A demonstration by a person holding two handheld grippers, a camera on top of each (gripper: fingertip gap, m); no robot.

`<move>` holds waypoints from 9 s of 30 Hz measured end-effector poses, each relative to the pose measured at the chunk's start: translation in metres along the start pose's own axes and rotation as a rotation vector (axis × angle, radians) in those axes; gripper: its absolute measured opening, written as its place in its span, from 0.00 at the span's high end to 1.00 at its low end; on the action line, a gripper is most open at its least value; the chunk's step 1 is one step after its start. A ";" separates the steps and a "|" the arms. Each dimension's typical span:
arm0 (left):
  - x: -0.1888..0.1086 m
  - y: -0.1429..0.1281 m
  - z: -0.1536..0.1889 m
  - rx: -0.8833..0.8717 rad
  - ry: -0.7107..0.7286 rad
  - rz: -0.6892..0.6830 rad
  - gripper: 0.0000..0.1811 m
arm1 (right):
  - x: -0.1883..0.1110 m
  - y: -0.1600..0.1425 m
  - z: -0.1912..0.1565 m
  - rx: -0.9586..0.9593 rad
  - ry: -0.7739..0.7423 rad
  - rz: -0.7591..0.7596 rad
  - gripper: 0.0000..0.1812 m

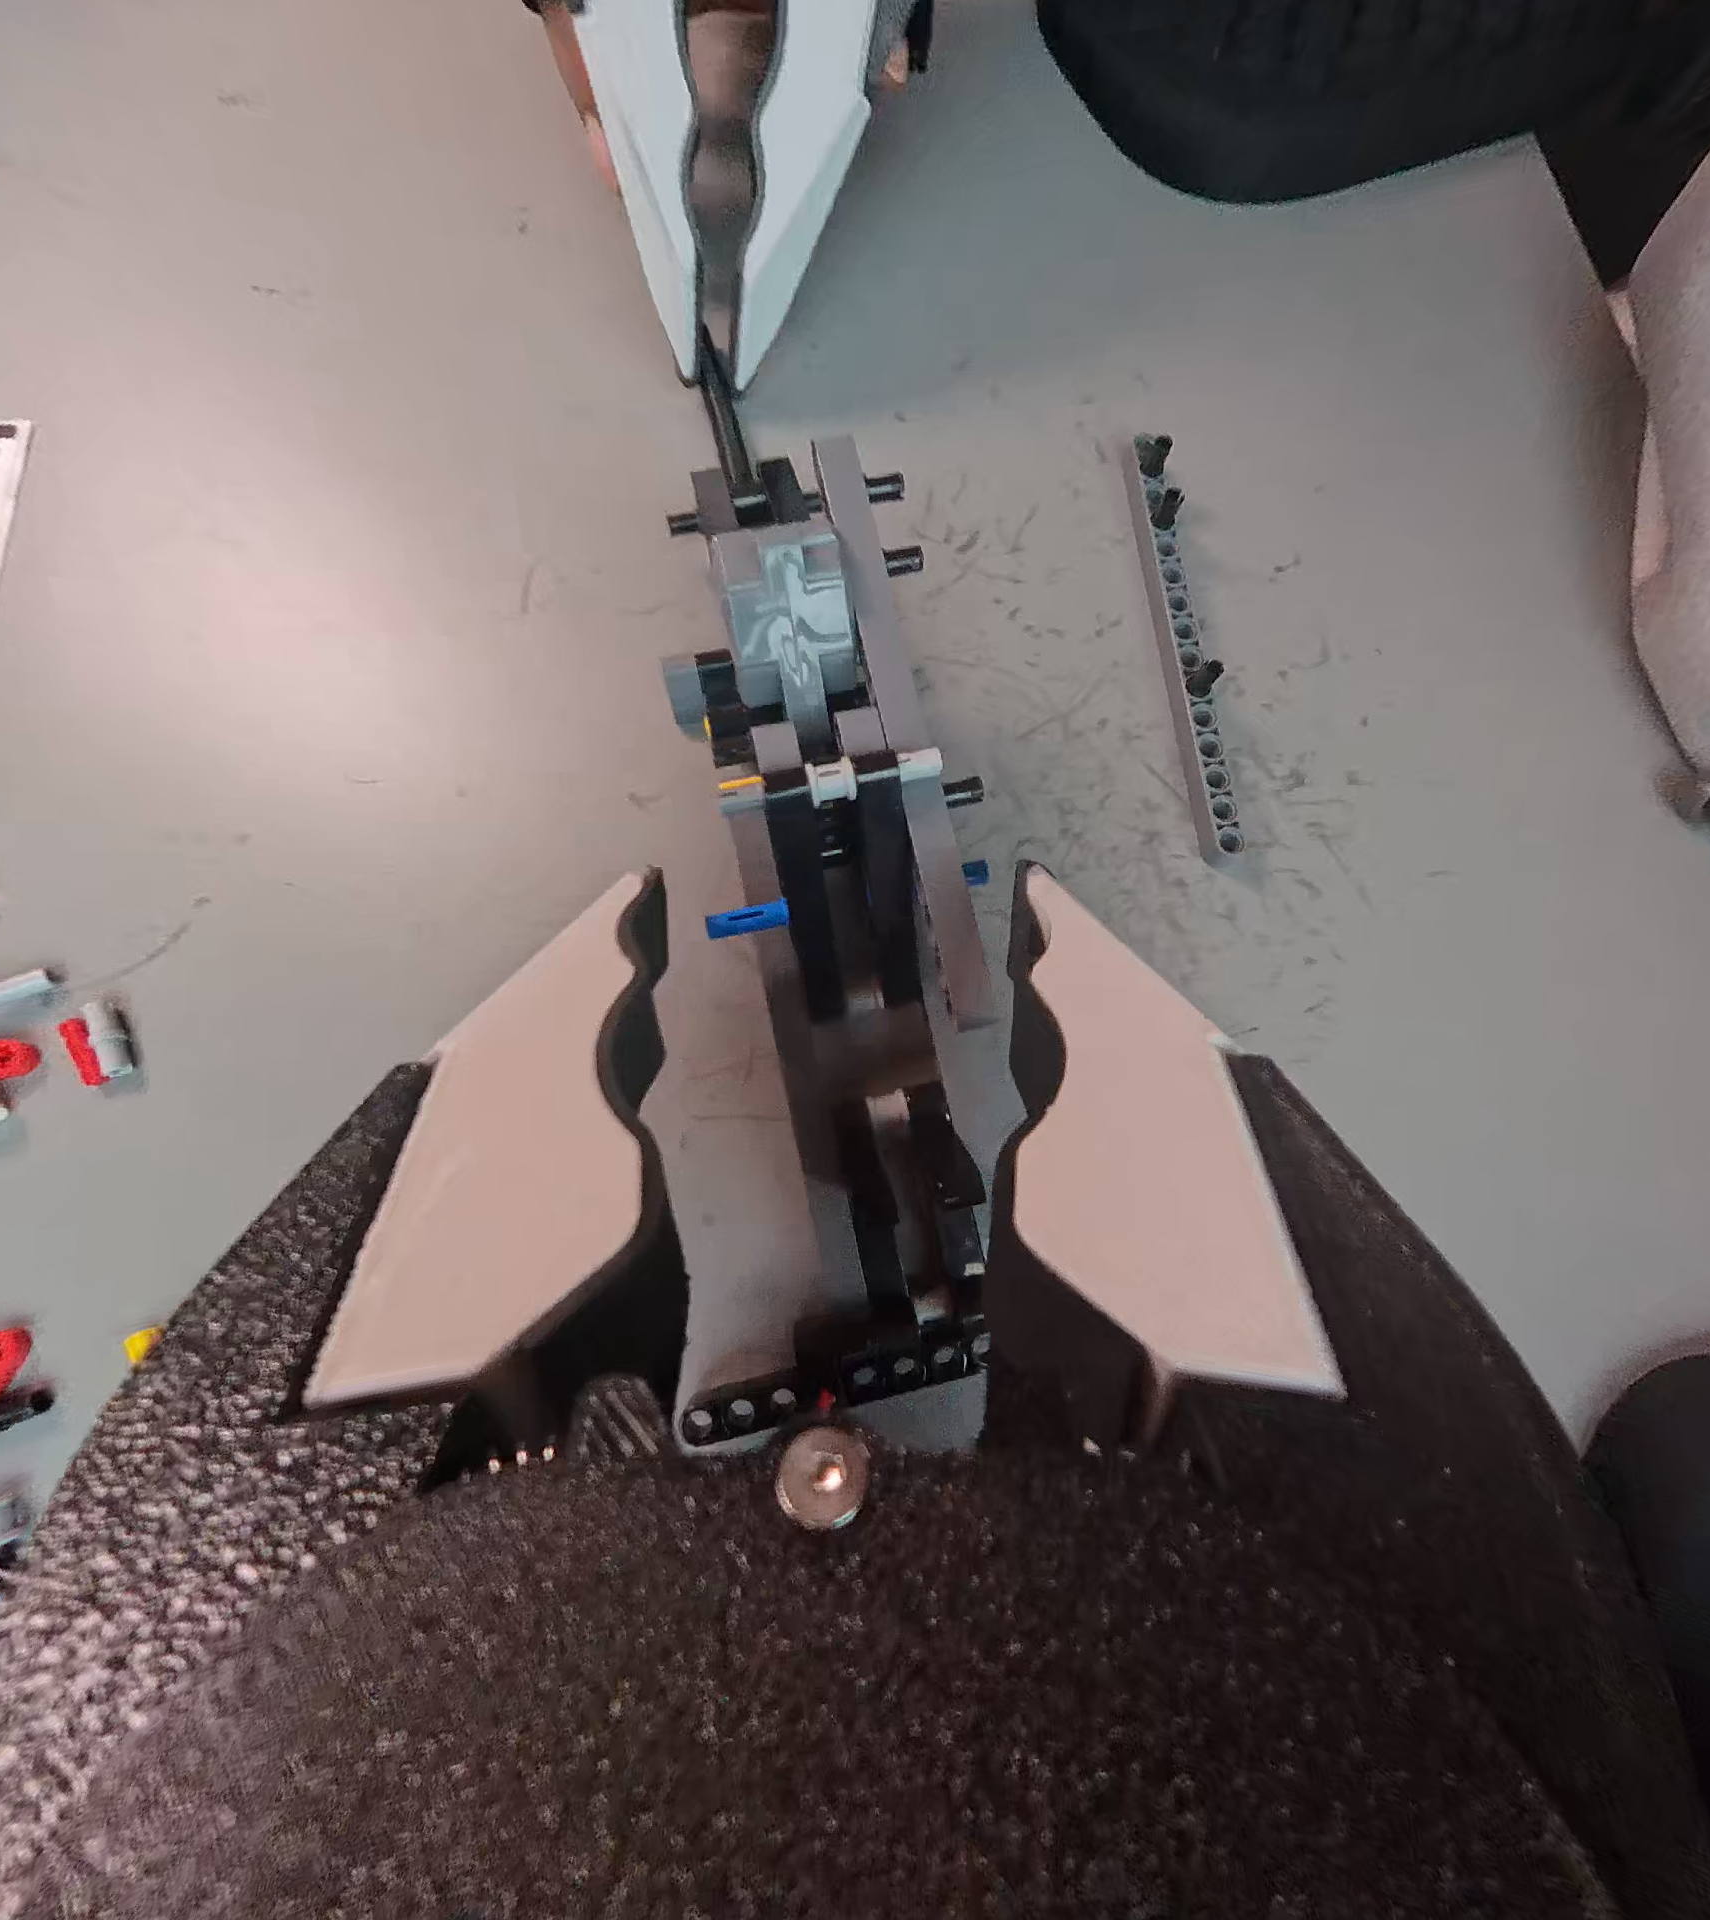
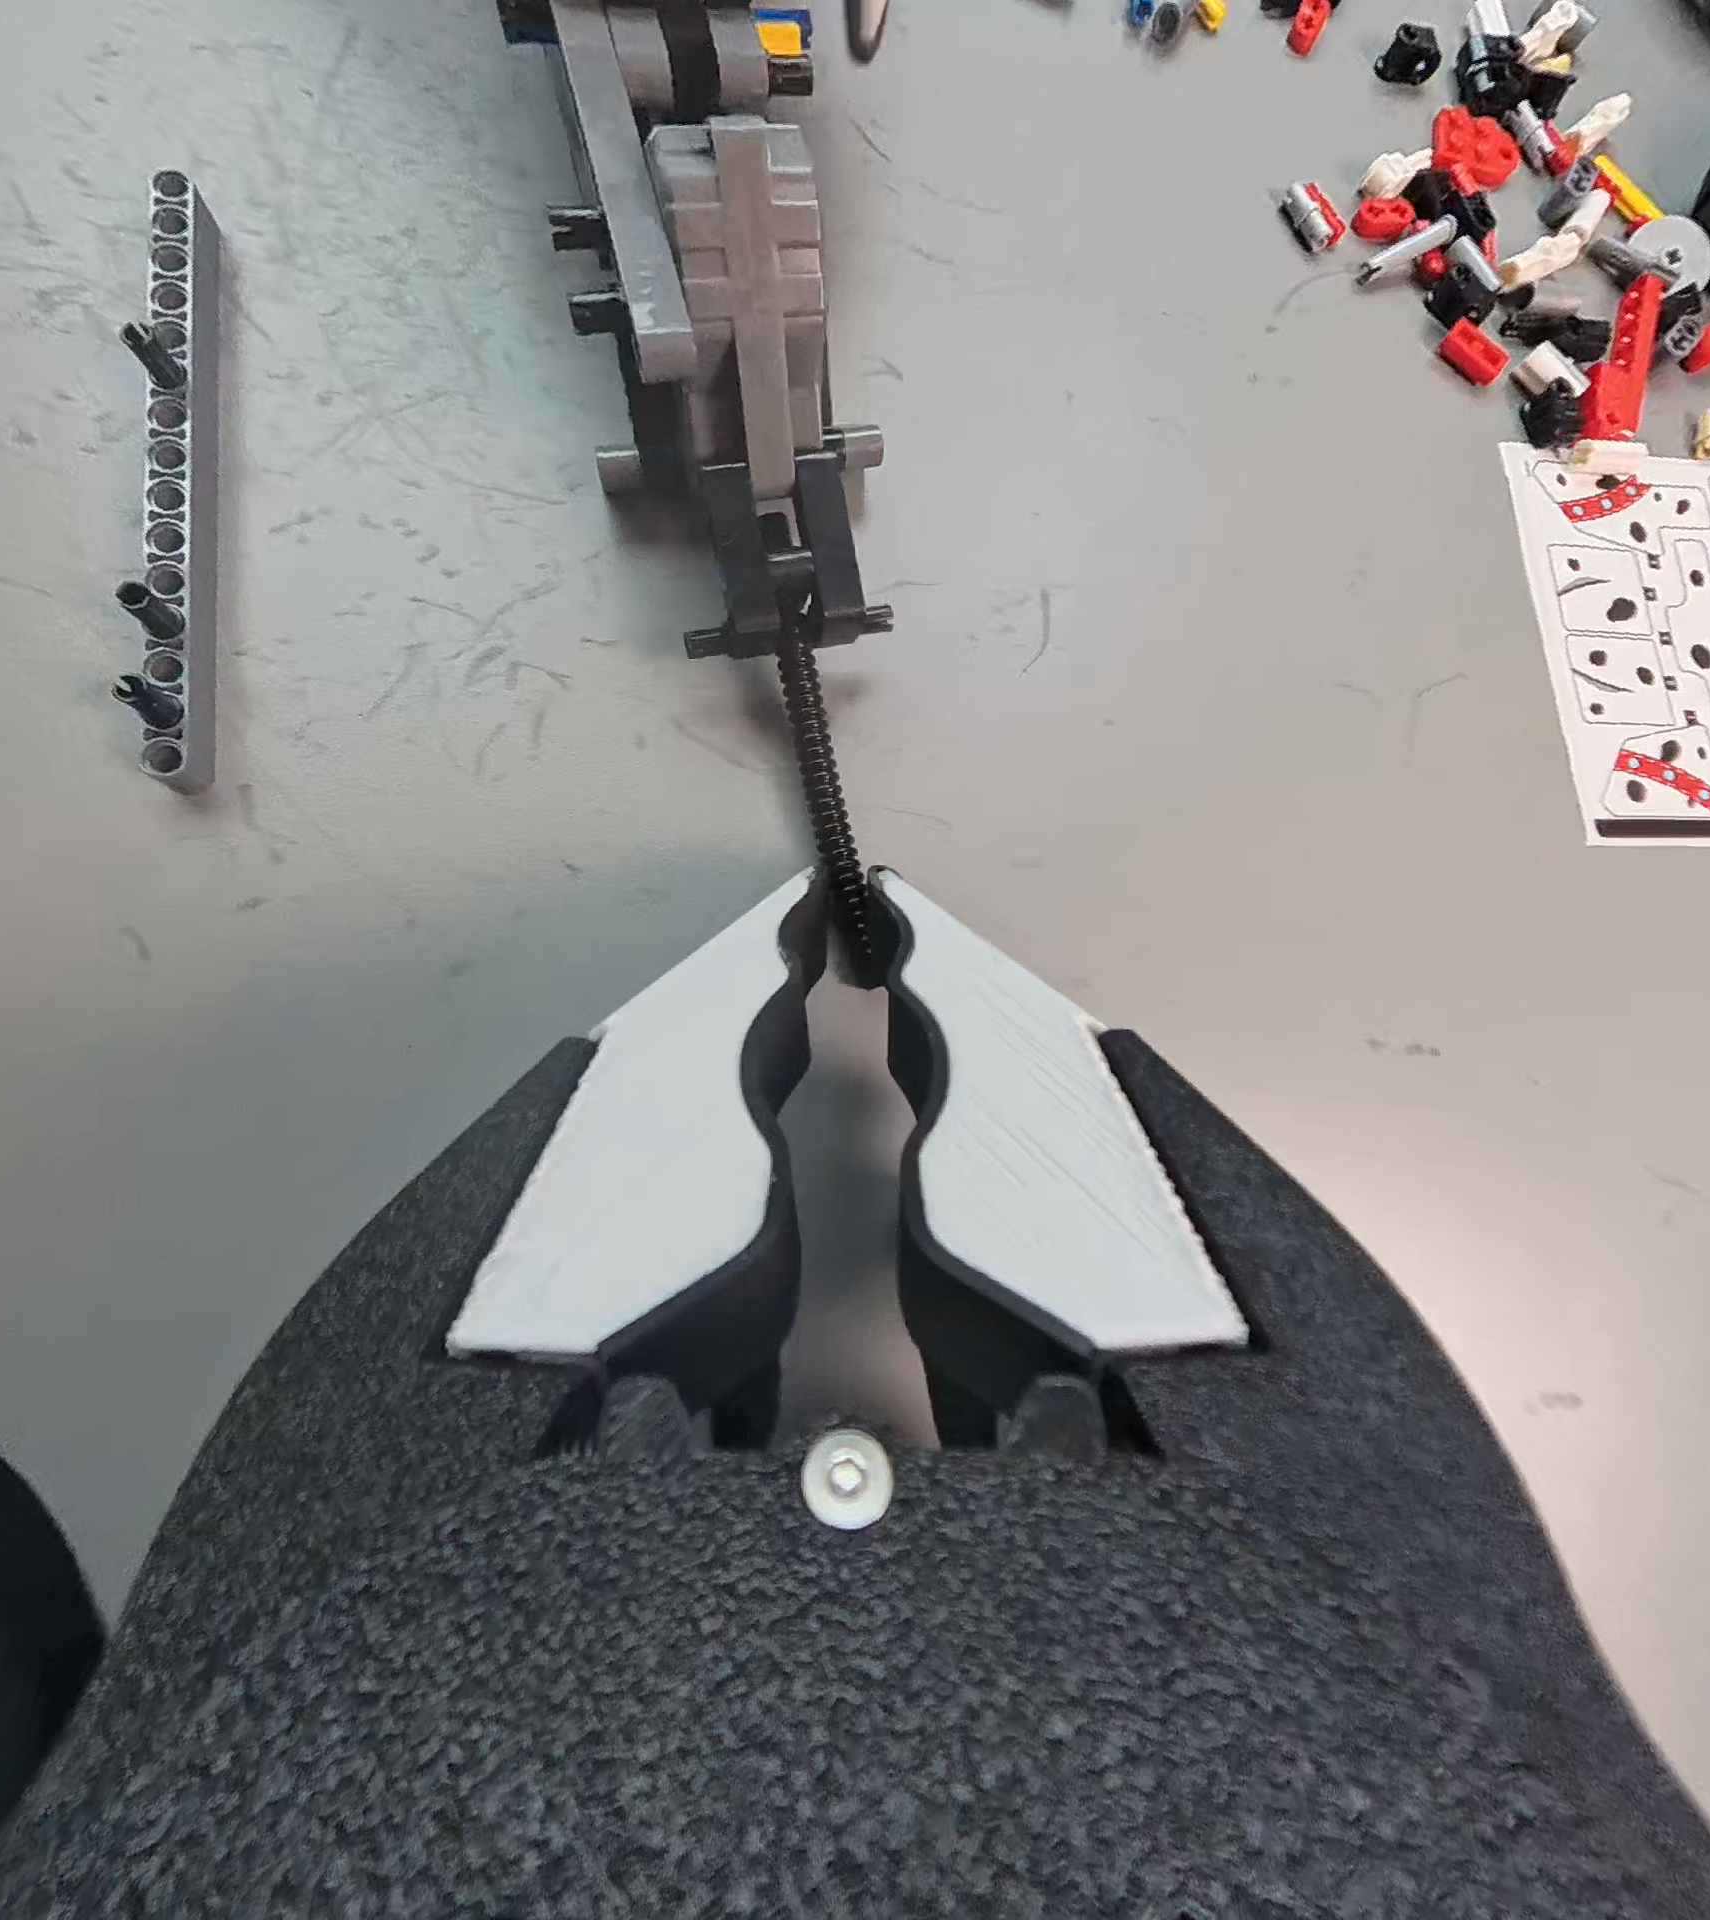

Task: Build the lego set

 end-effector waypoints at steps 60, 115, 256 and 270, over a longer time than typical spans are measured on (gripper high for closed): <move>0.047 0.042 -0.007 -0.035 0.197 -0.033 0.77 | 0.002 0.129 0.008 -0.080 0.120 0.147 0.95; 0.051 0.038 -0.005 0.011 0.161 -0.045 0.66 | 0.002 0.111 0.002 0.063 0.157 0.279 0.96; 0.016 0.009 0.010 -0.146 0.152 0.059 0.79 | 0.002 0.086 -0.002 0.003 0.006 0.271 0.64; 0.024 0.014 0.015 -0.110 0.093 0.076 0.81 | 0.044 0.095 -0.019 0.047 0.345 0.281 0.78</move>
Point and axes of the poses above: each gripper's, where its closed fingertips meet, x out along the fingers, y out of its top, z = x × y across the jaws, the point moved 7 cm from there along -x, back along the fingers, and after that the axes turned 9 degrees about -y, right-handed, at the moved point
